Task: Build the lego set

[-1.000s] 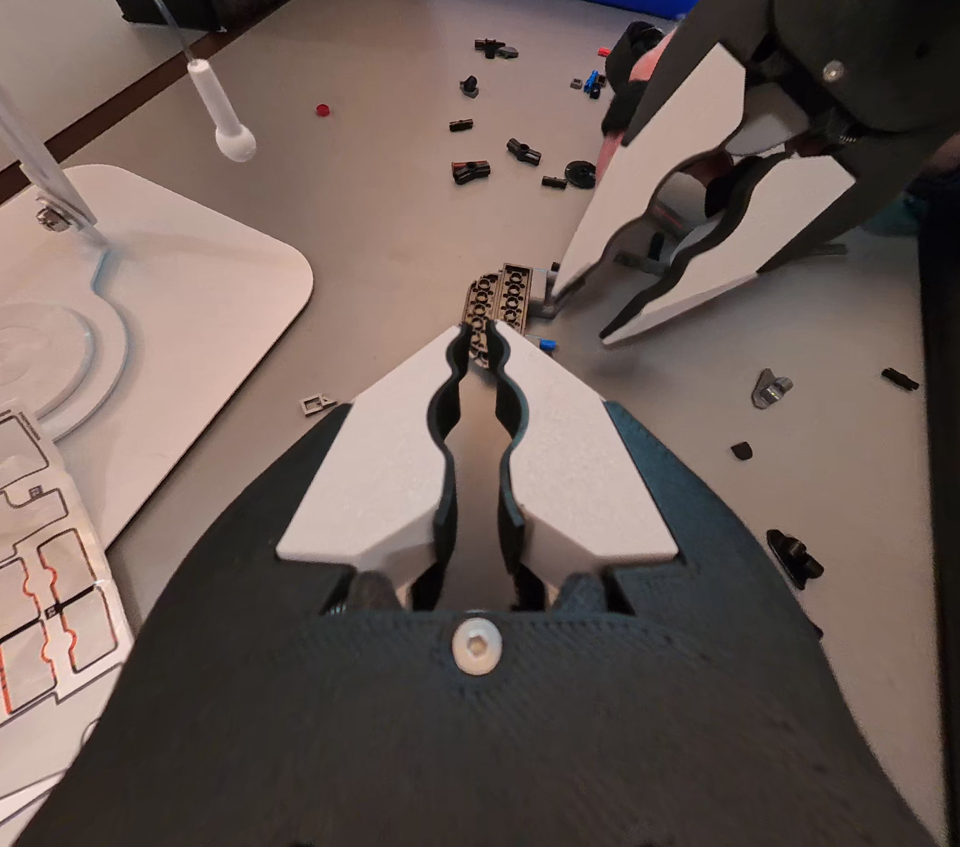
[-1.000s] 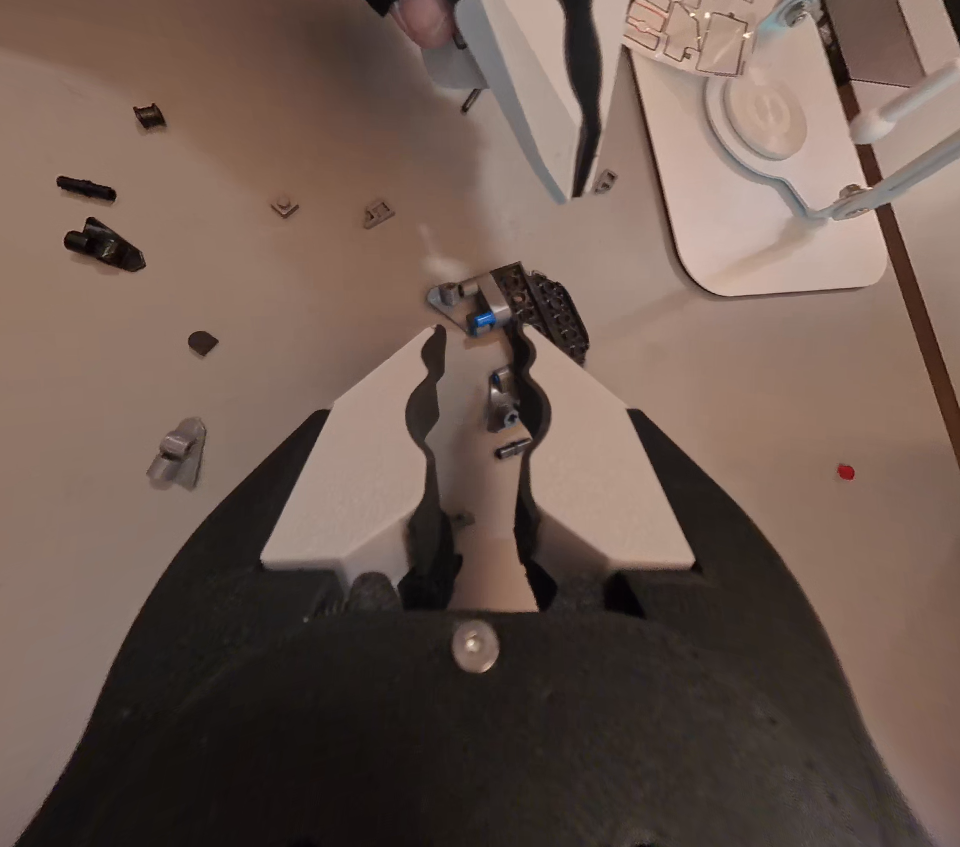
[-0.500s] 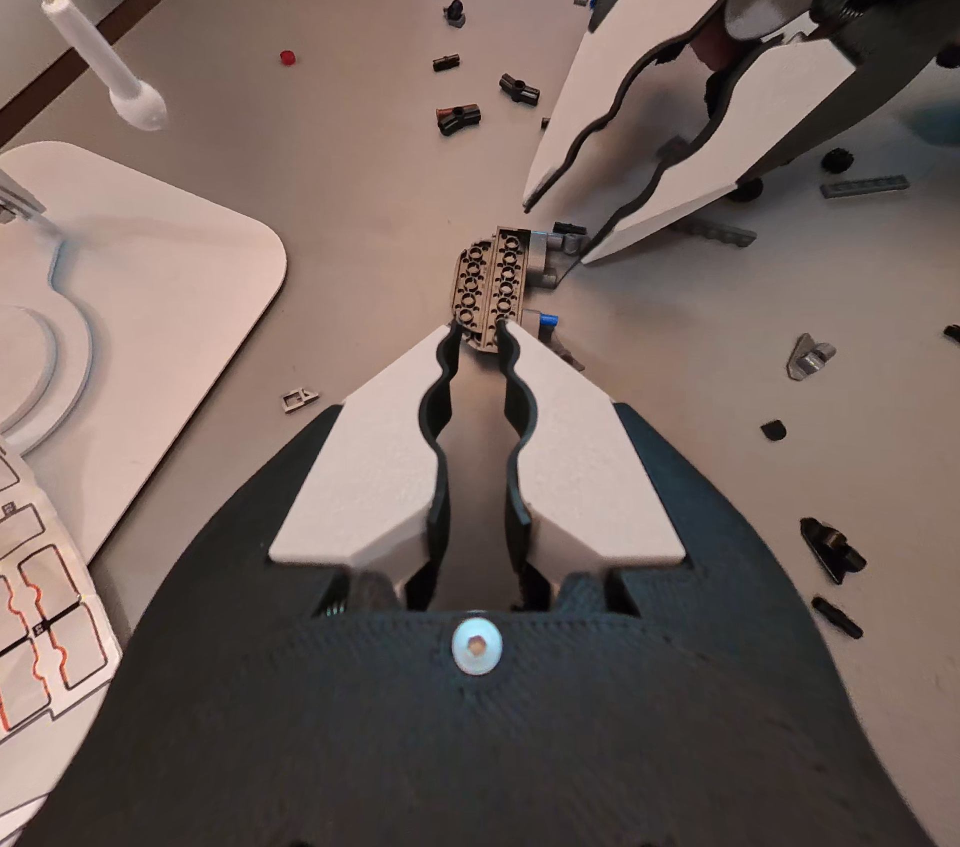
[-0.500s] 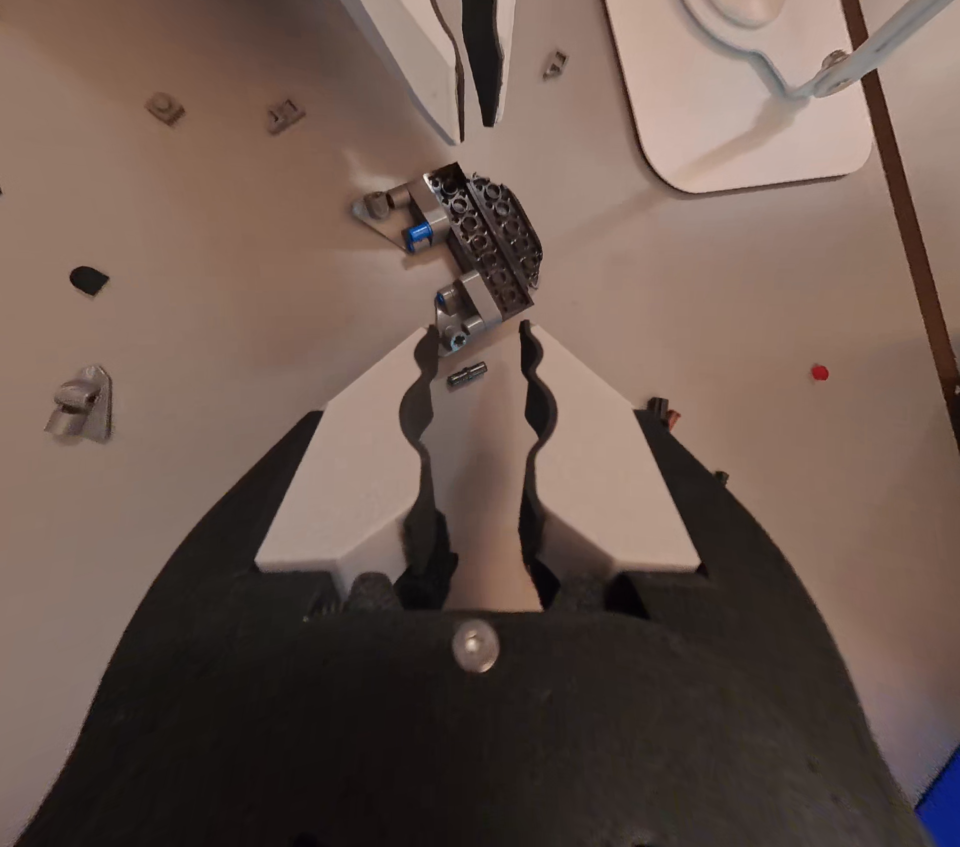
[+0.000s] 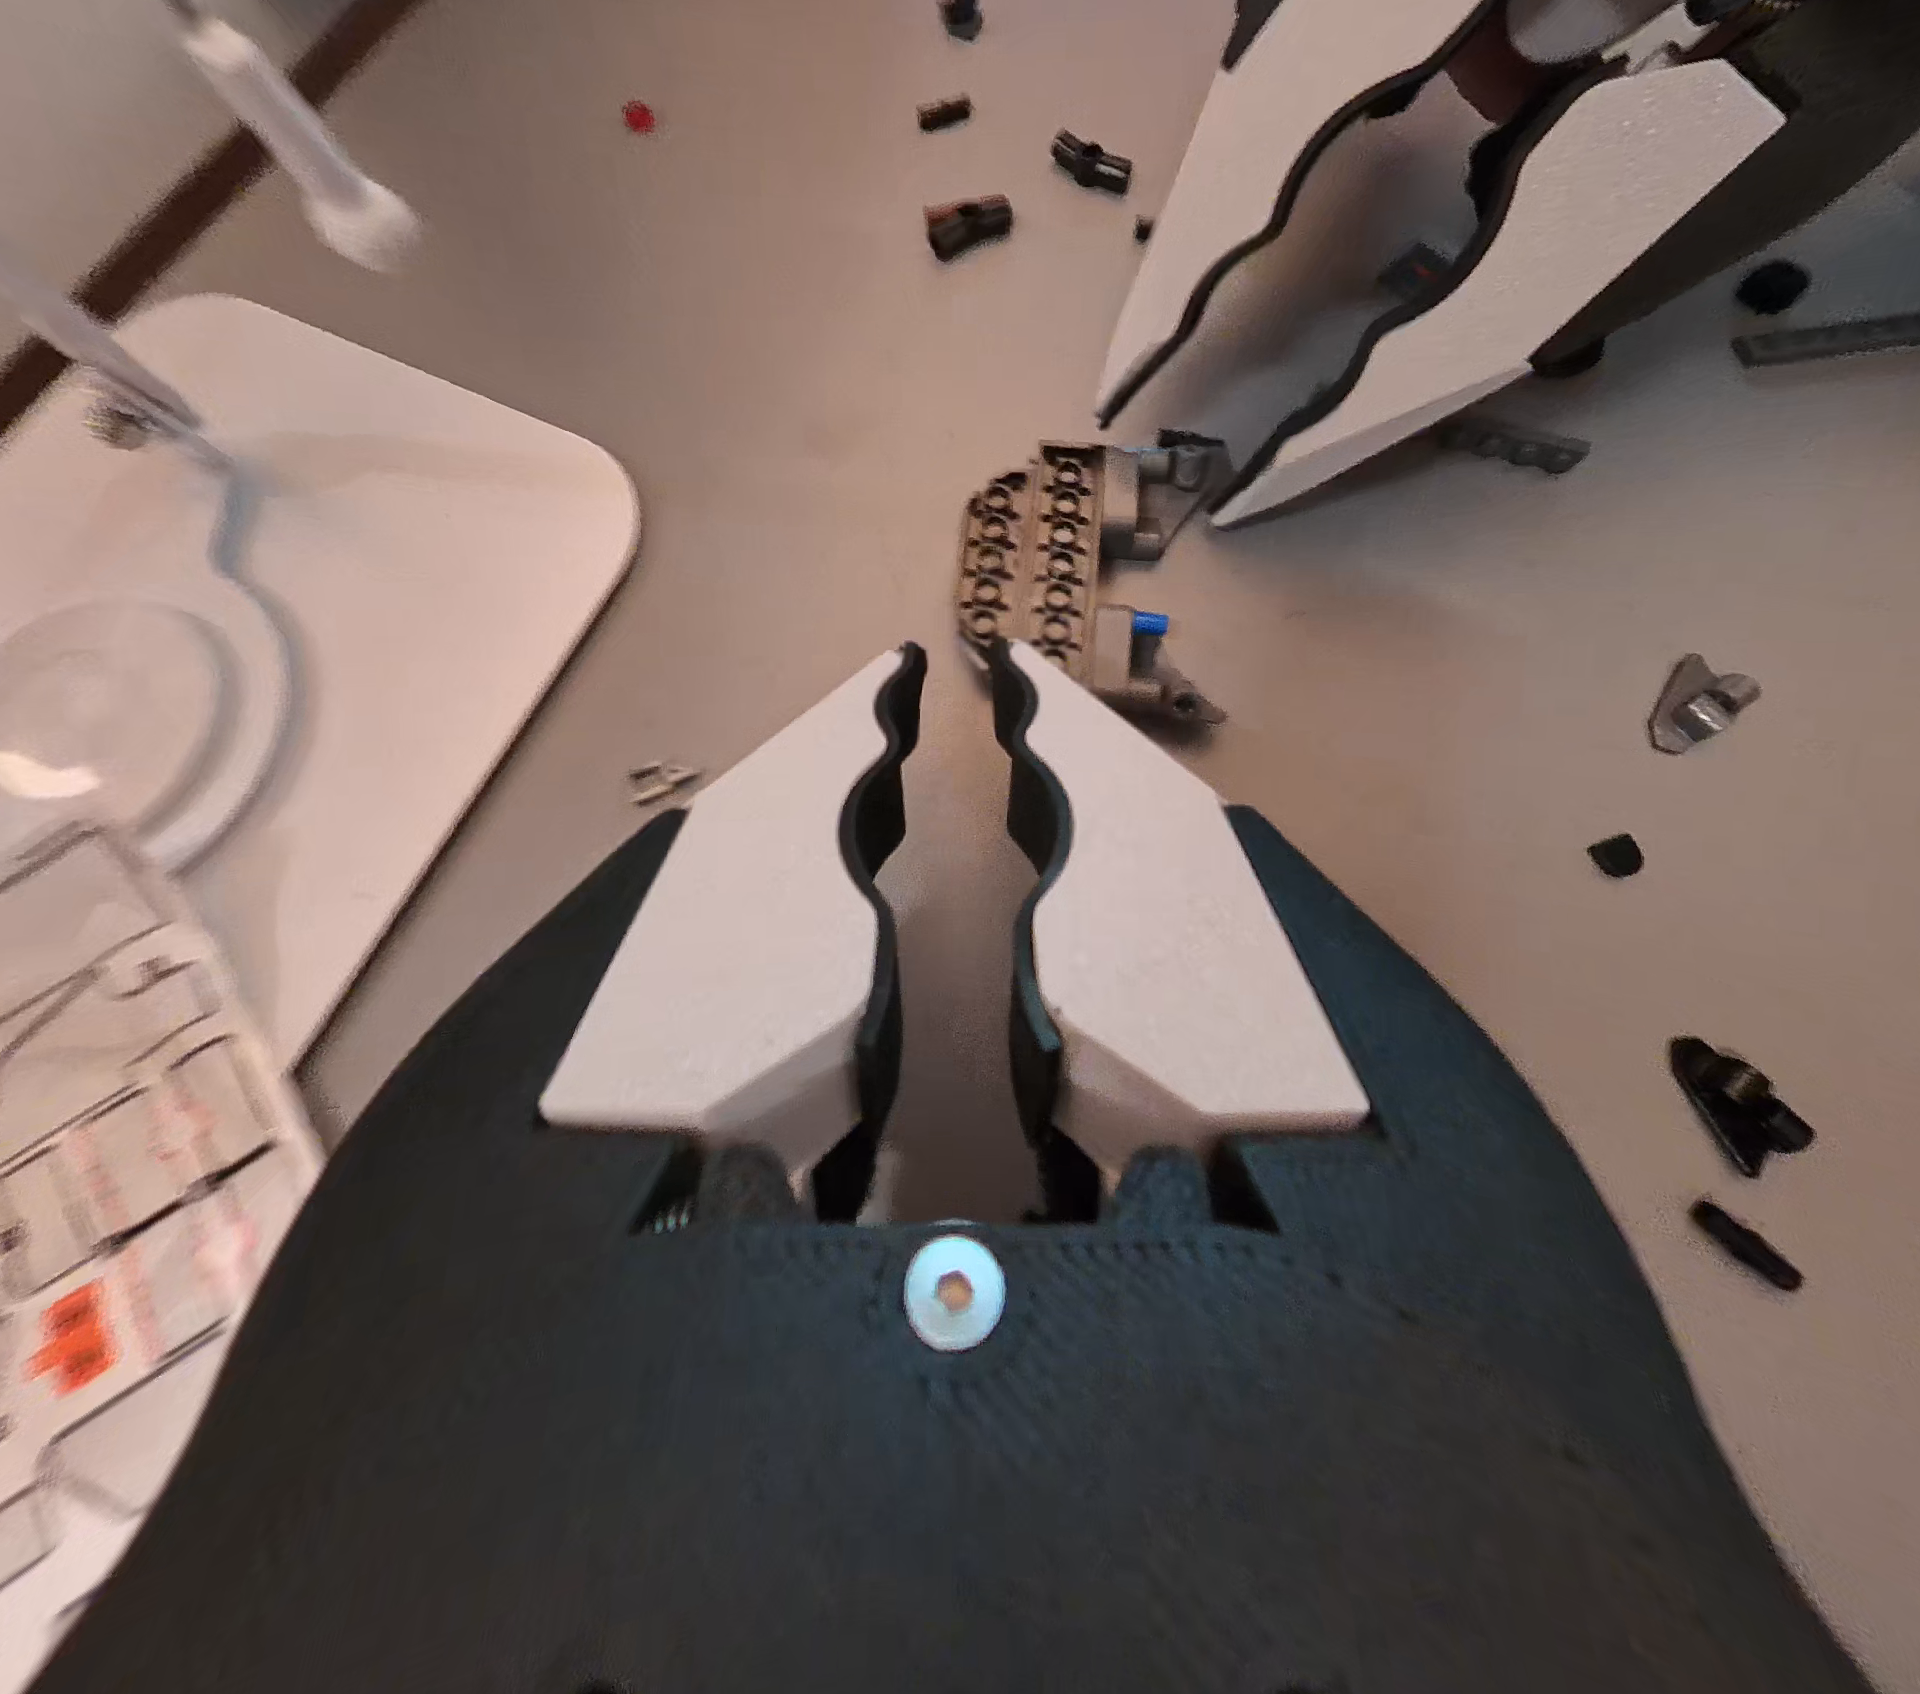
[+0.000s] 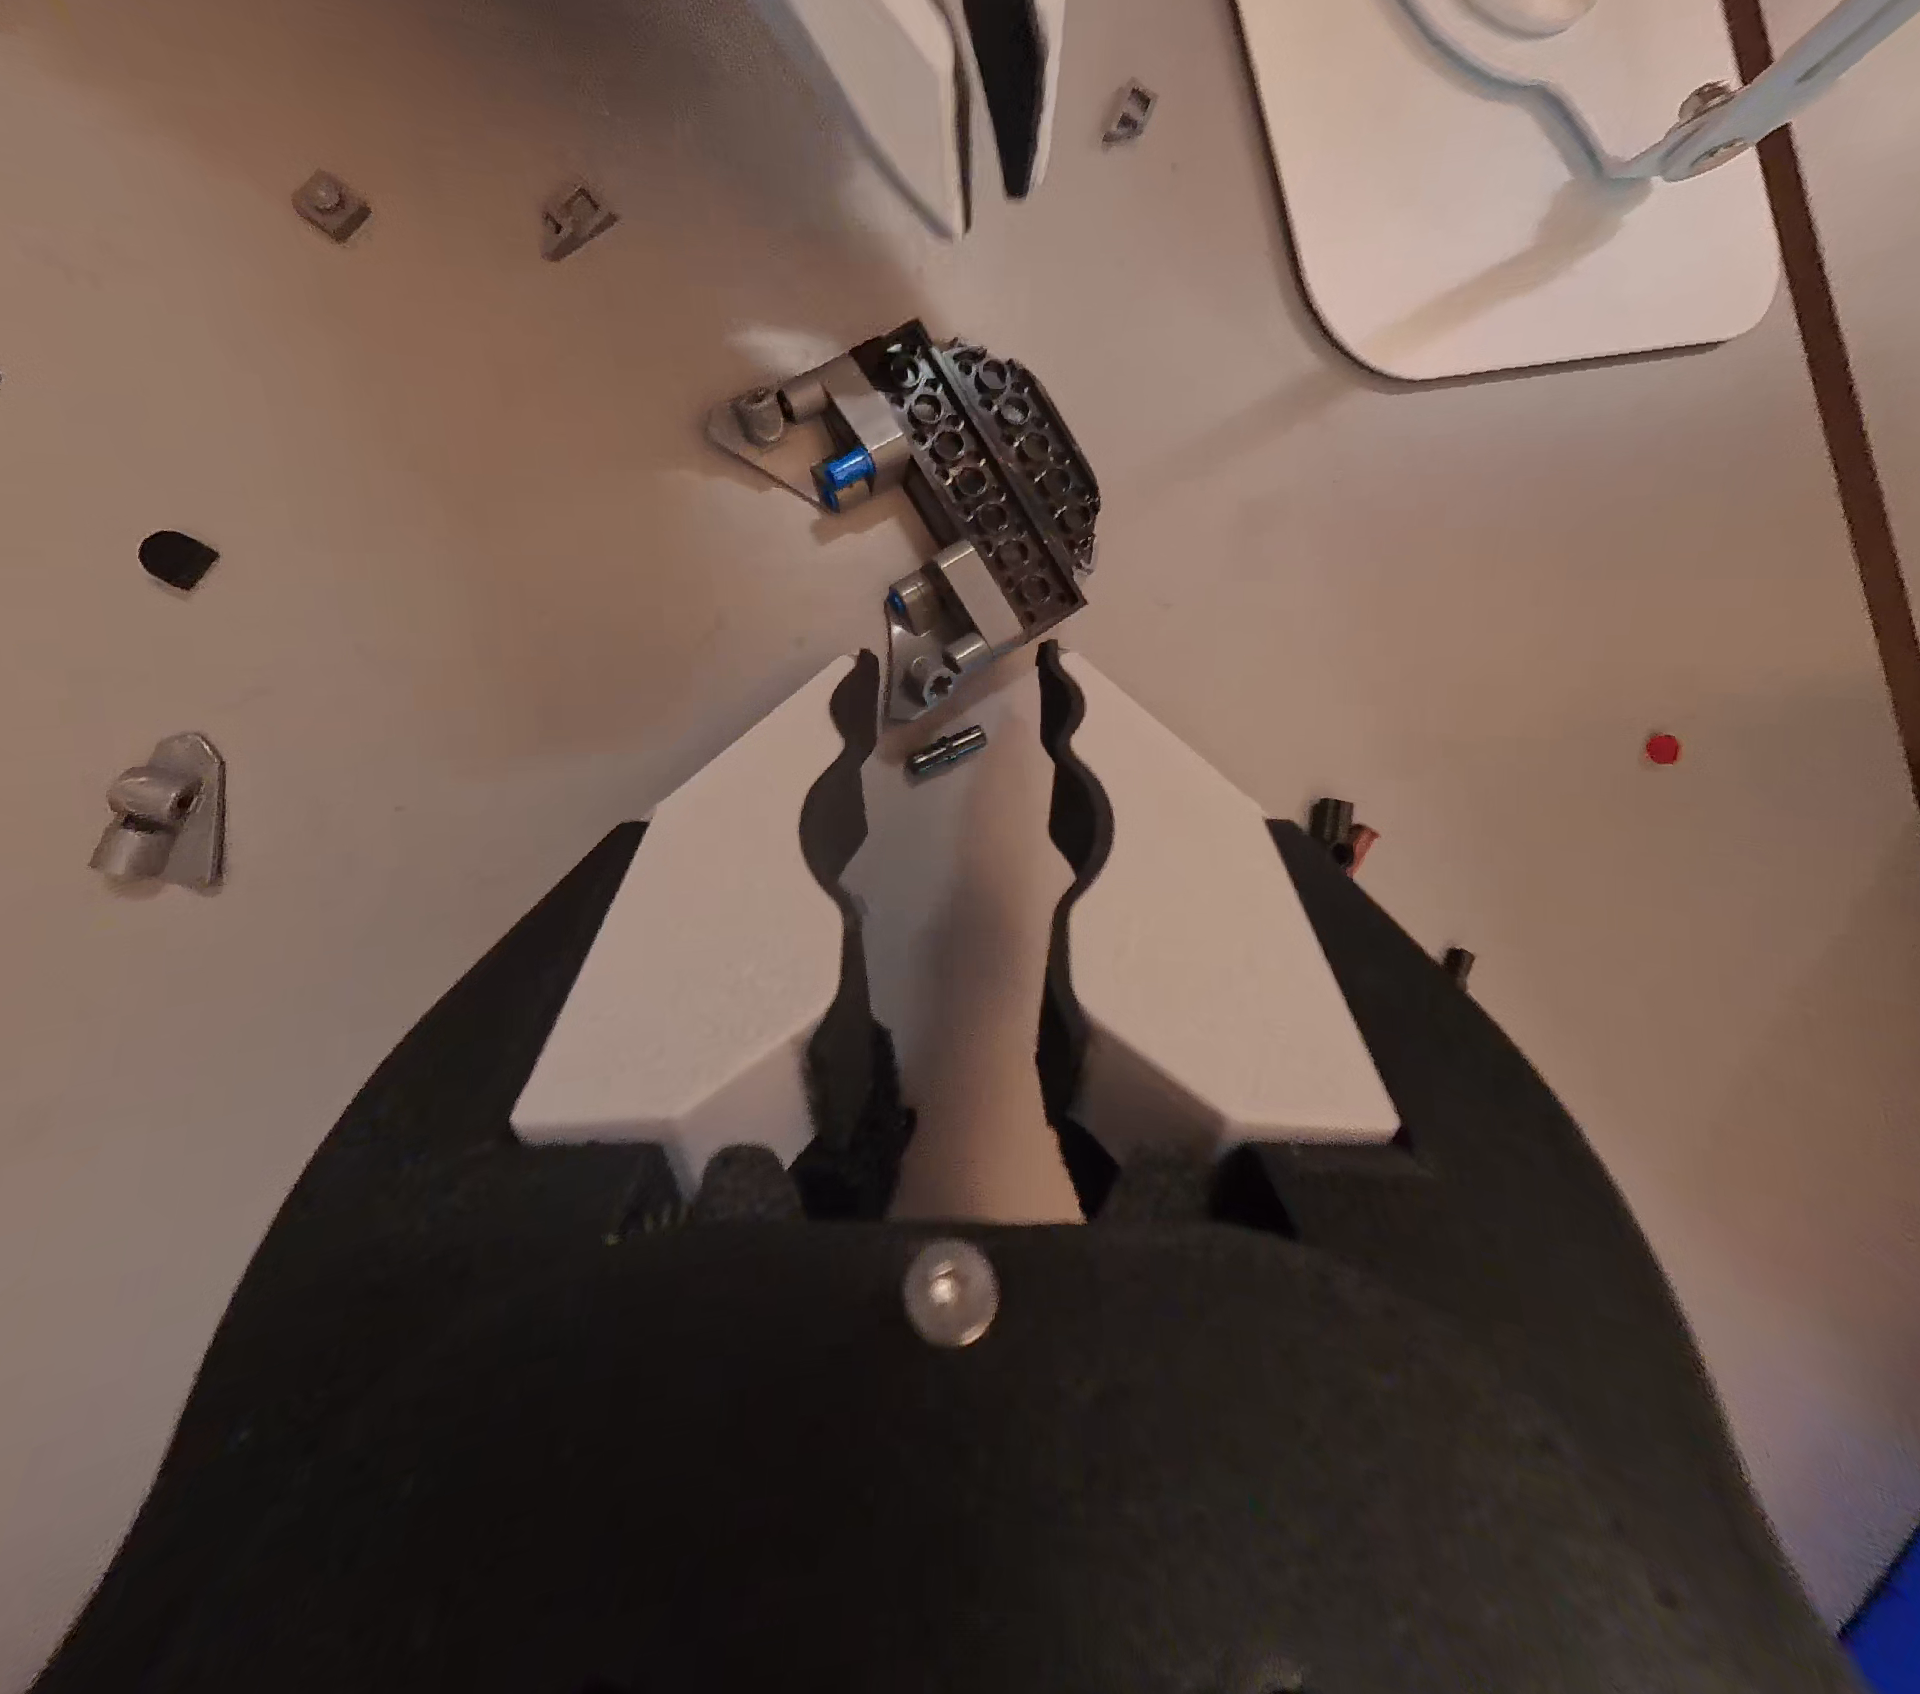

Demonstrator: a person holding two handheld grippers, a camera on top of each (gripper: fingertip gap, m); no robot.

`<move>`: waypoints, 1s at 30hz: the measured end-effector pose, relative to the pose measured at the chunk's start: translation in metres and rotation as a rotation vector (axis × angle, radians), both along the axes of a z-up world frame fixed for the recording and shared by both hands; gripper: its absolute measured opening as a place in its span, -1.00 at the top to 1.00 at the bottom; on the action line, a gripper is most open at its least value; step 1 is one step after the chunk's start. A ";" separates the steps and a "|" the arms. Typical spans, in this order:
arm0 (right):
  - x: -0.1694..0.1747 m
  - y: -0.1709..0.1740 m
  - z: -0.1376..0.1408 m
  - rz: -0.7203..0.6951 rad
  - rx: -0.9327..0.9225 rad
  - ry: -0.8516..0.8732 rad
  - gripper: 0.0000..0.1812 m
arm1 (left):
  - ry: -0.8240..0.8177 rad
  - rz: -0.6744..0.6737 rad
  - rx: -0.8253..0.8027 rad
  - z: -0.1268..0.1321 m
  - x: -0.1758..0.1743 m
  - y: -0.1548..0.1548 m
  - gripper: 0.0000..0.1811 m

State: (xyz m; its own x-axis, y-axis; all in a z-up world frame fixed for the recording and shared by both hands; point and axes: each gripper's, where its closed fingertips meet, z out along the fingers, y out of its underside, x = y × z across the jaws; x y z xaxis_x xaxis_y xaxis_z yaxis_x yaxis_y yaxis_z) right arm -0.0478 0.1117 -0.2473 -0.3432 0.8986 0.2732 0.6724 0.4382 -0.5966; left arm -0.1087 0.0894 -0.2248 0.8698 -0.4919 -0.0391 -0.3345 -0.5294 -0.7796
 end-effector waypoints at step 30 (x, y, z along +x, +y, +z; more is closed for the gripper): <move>-0.009 0.022 0.024 -0.090 0.059 0.147 0.65 | 0.194 0.618 -0.133 -0.022 -0.151 -0.020 0.61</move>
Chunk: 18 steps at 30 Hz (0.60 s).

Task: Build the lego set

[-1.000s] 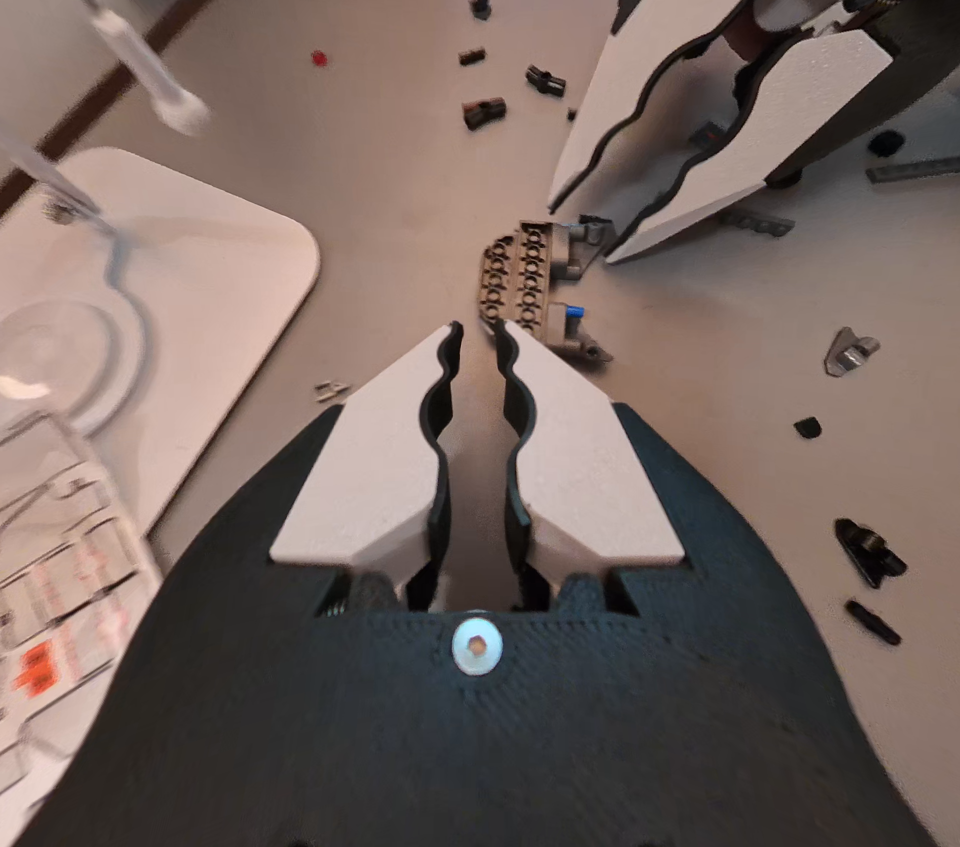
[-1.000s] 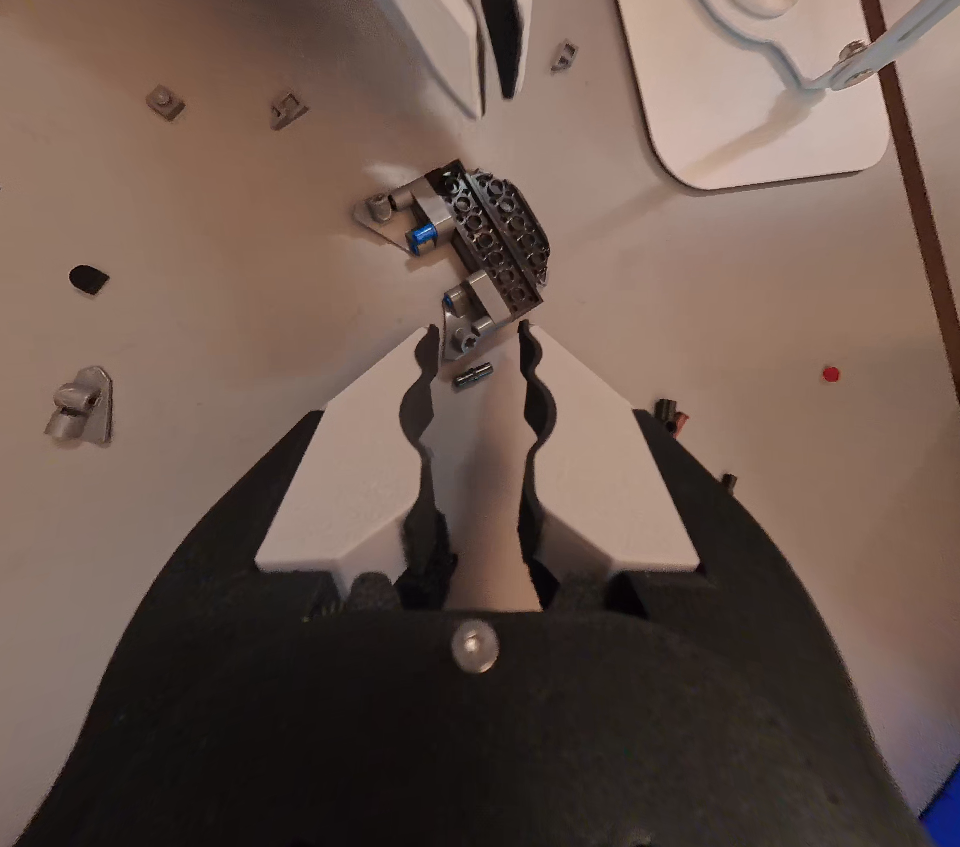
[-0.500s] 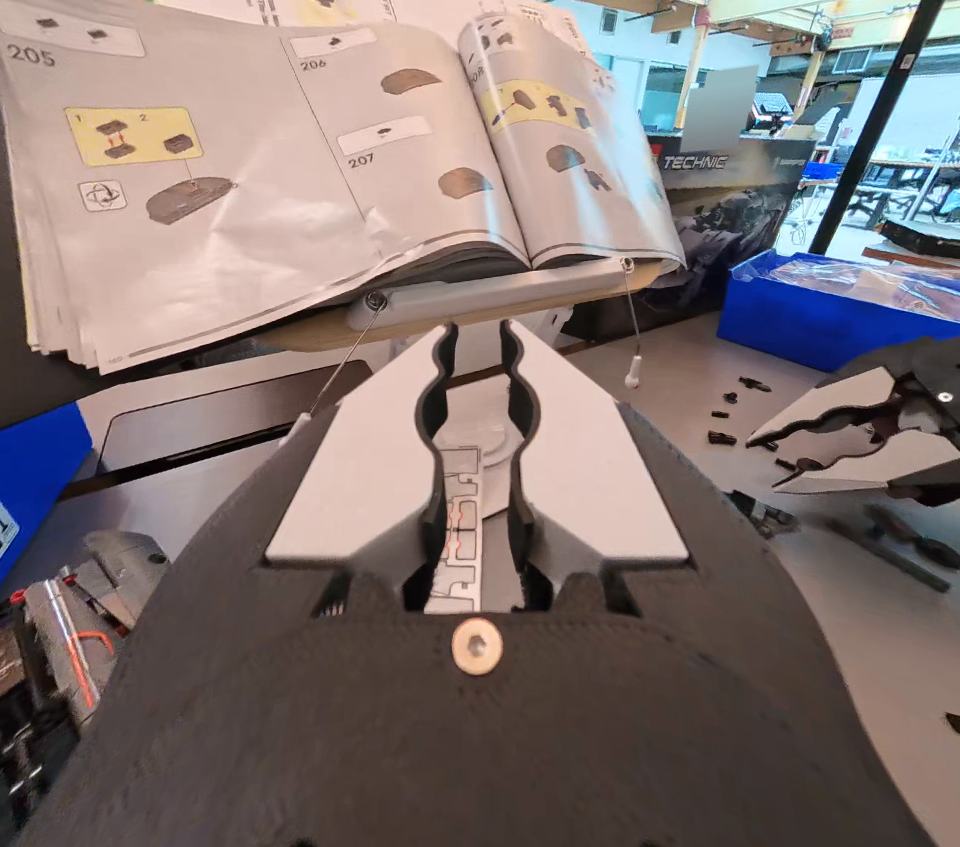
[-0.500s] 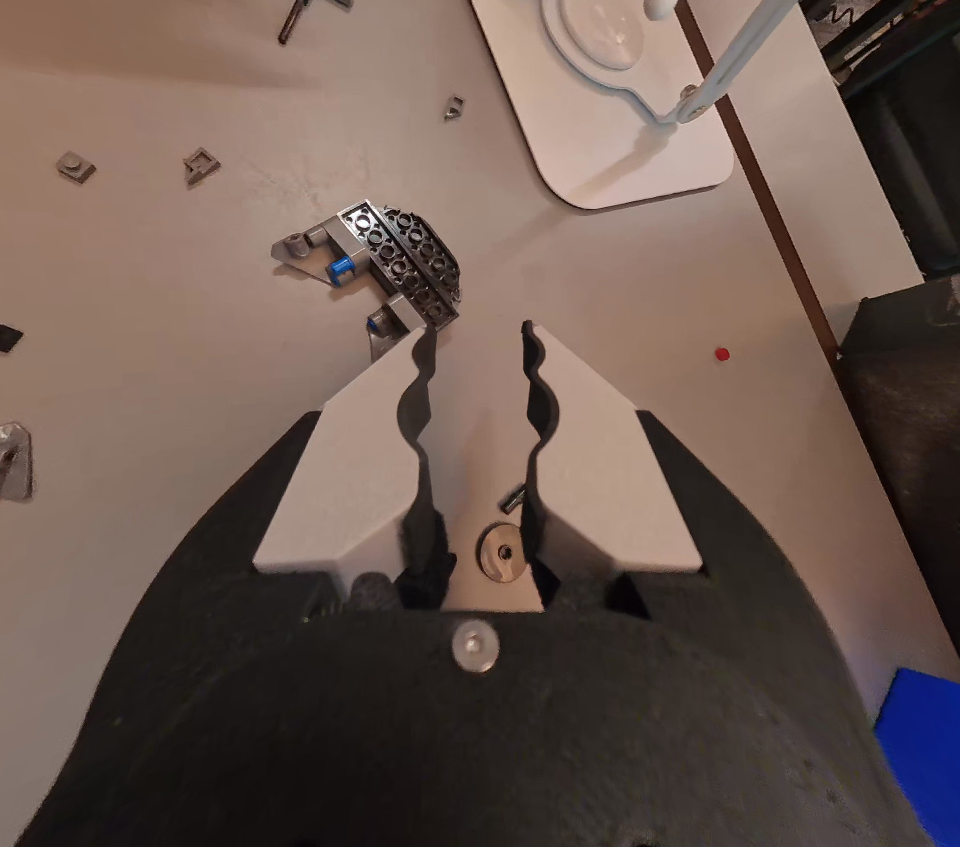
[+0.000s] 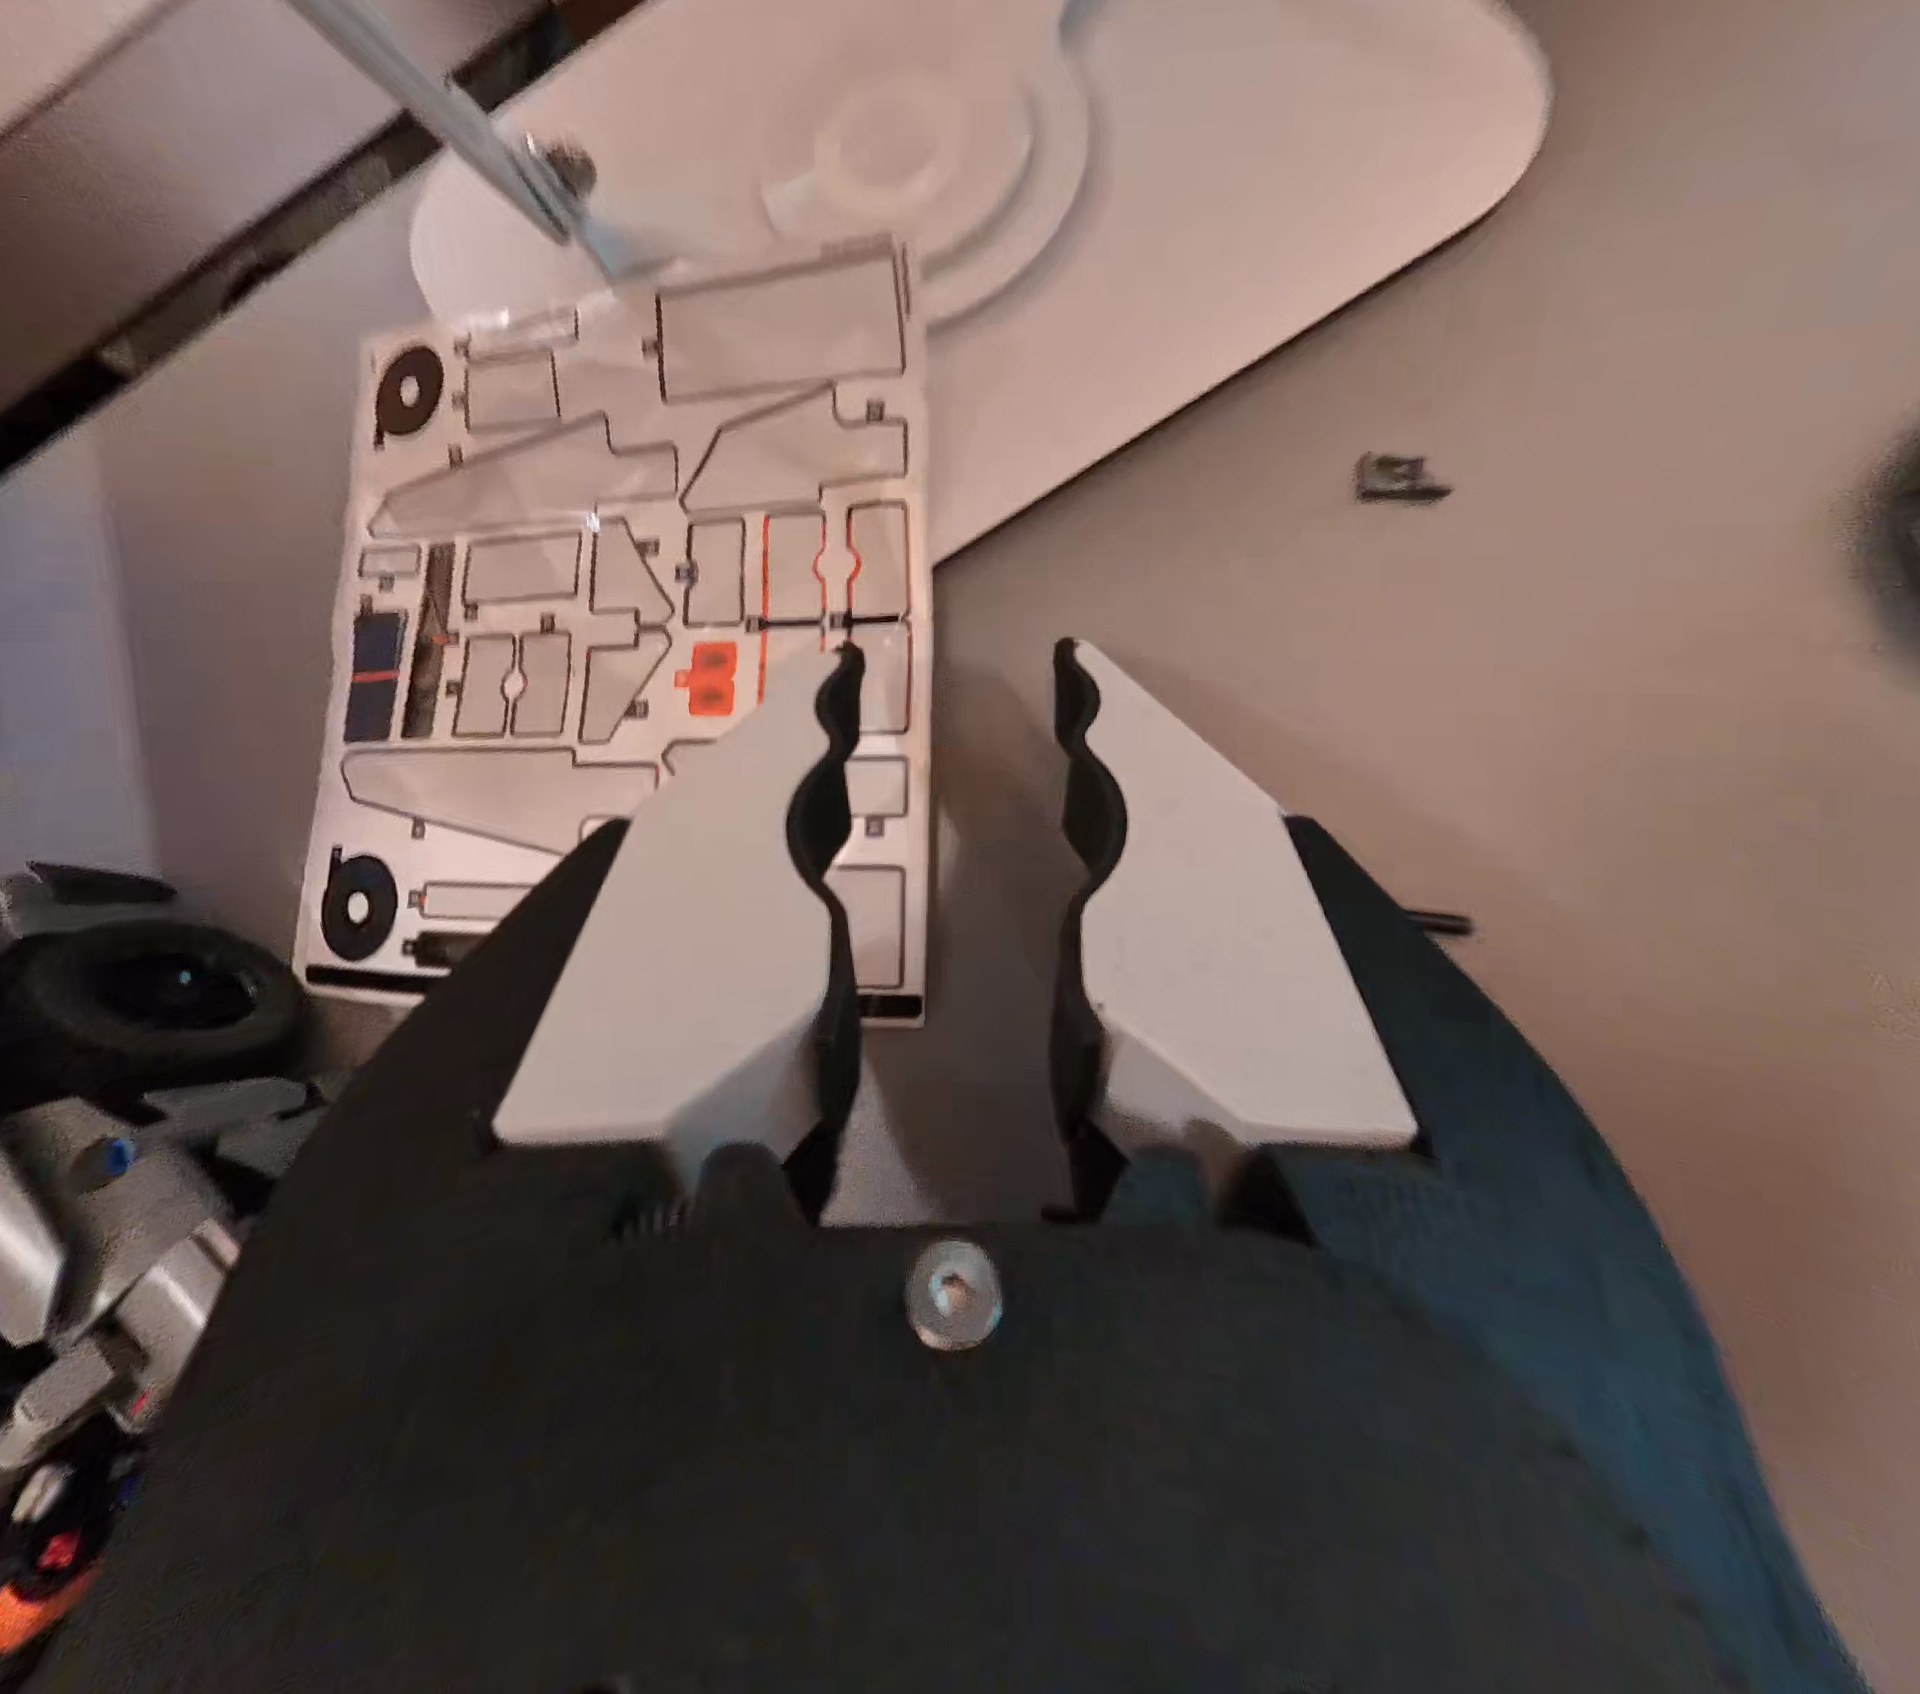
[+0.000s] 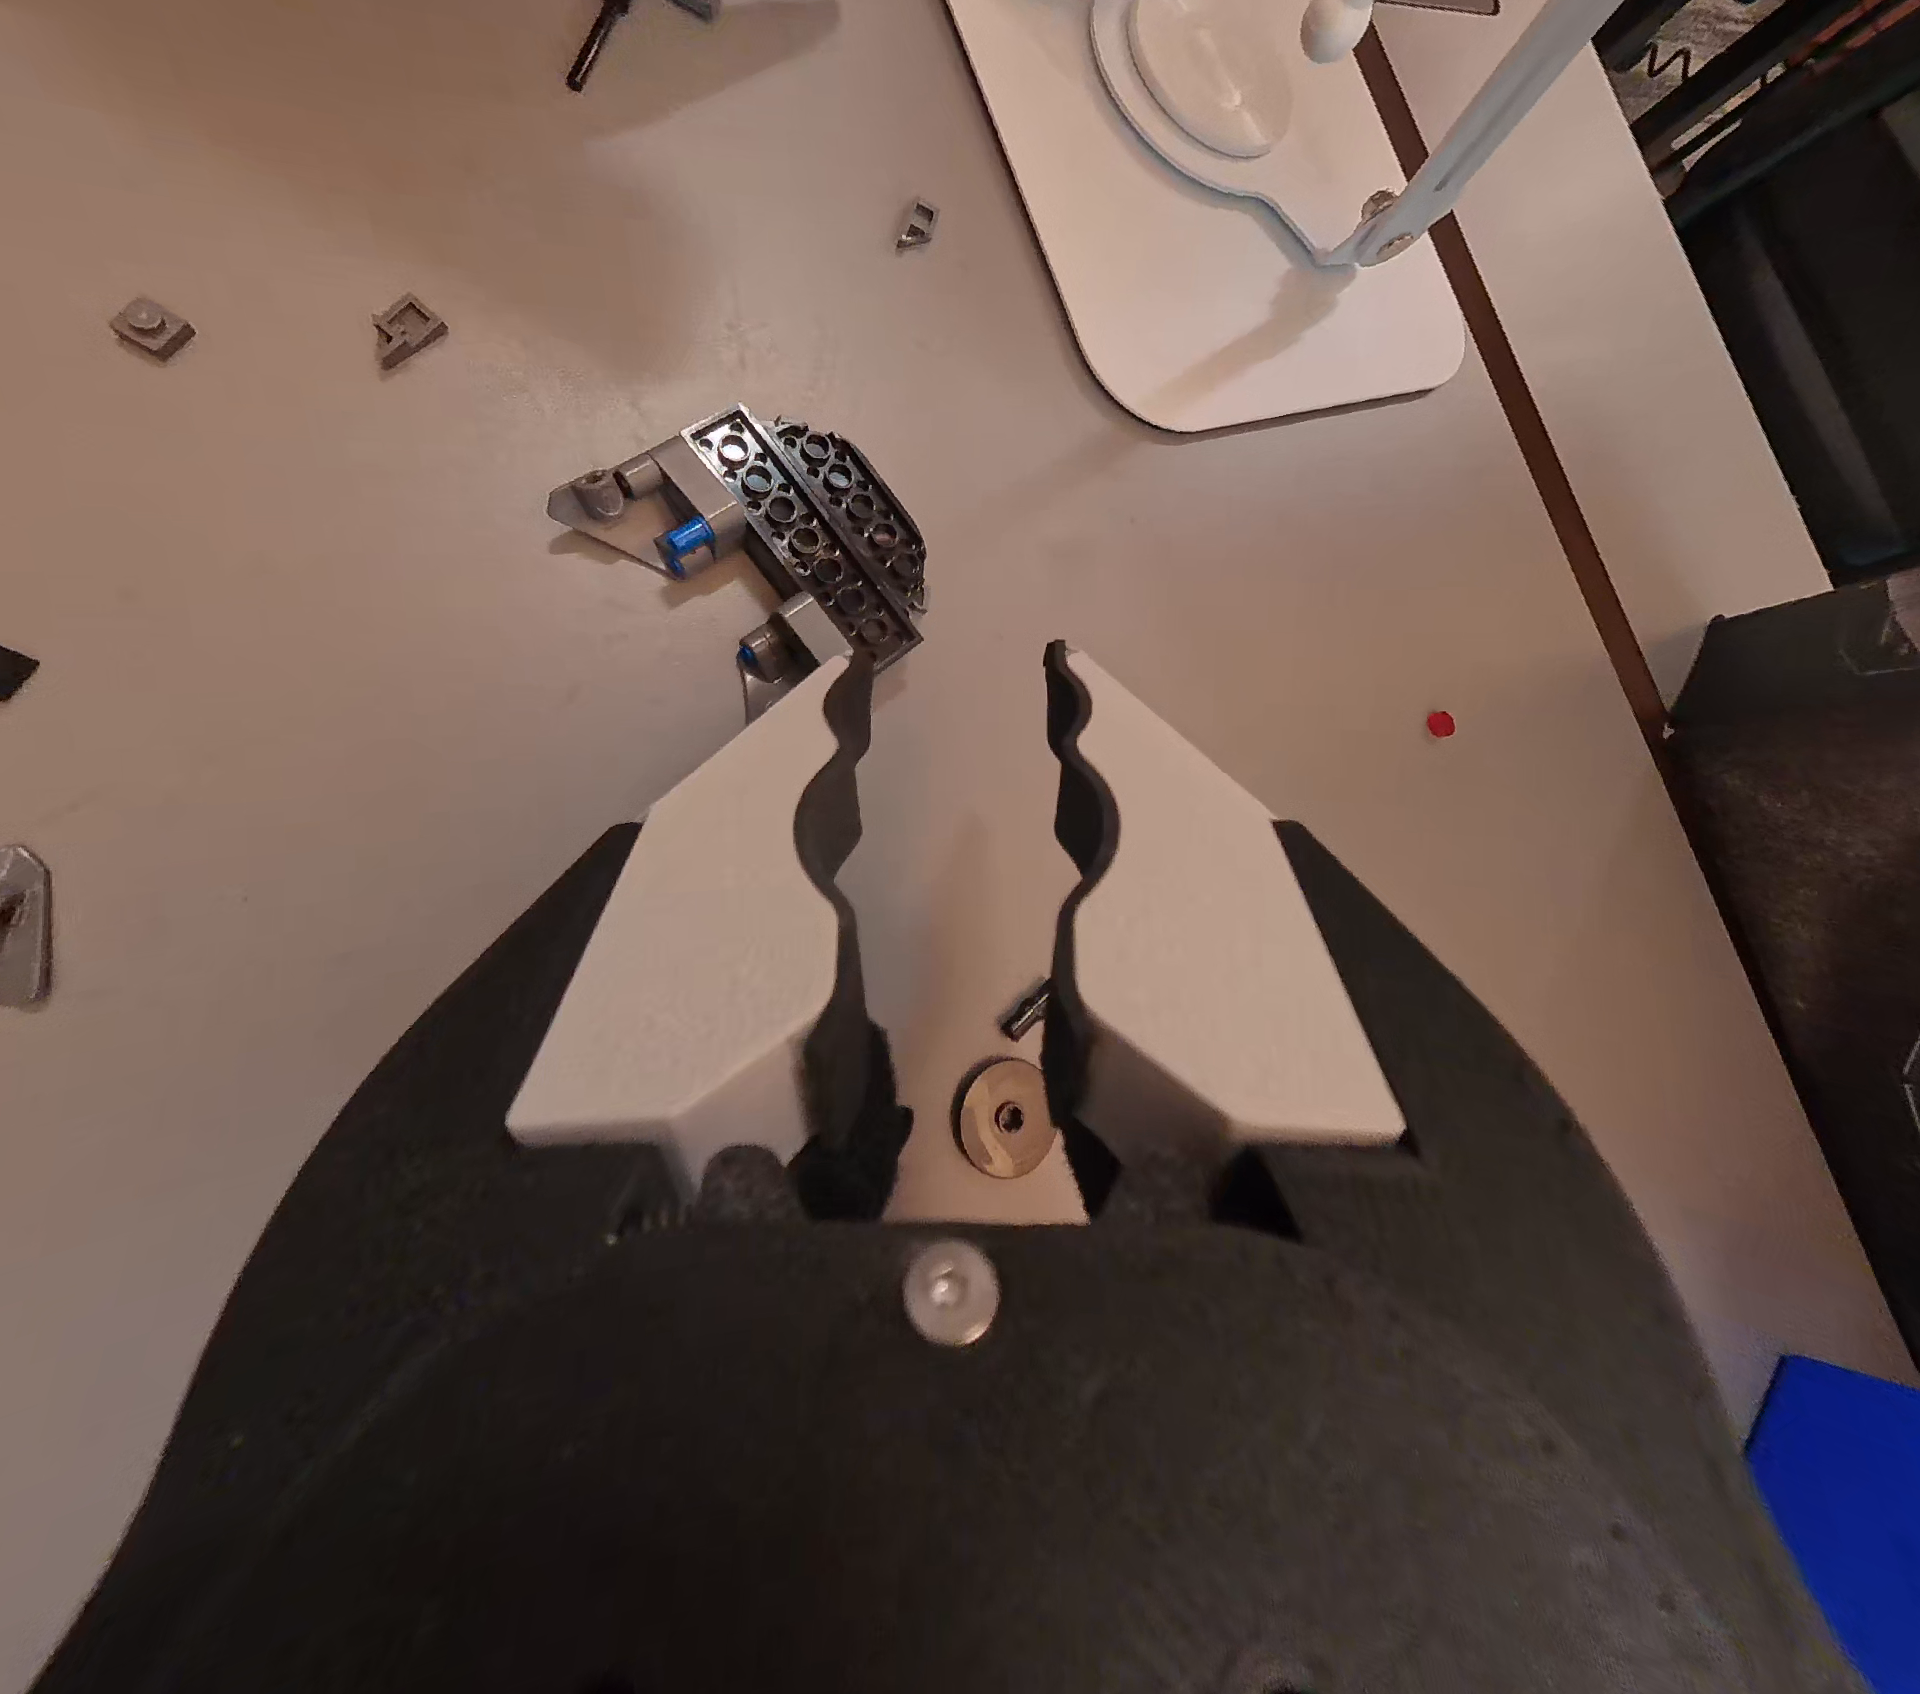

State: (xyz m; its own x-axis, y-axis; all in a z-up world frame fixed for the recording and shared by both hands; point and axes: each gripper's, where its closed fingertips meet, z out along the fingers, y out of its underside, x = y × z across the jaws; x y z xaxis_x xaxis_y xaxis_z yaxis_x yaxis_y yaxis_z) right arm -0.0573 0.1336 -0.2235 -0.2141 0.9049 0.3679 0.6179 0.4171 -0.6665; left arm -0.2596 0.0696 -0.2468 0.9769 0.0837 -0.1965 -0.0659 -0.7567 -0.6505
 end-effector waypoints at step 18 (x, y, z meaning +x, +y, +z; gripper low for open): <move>0.000 -0.002 -0.002 0.010 0.003 -0.005 0.64 | -0.100 0.012 -0.035 -0.012 0.001 -0.001 1.00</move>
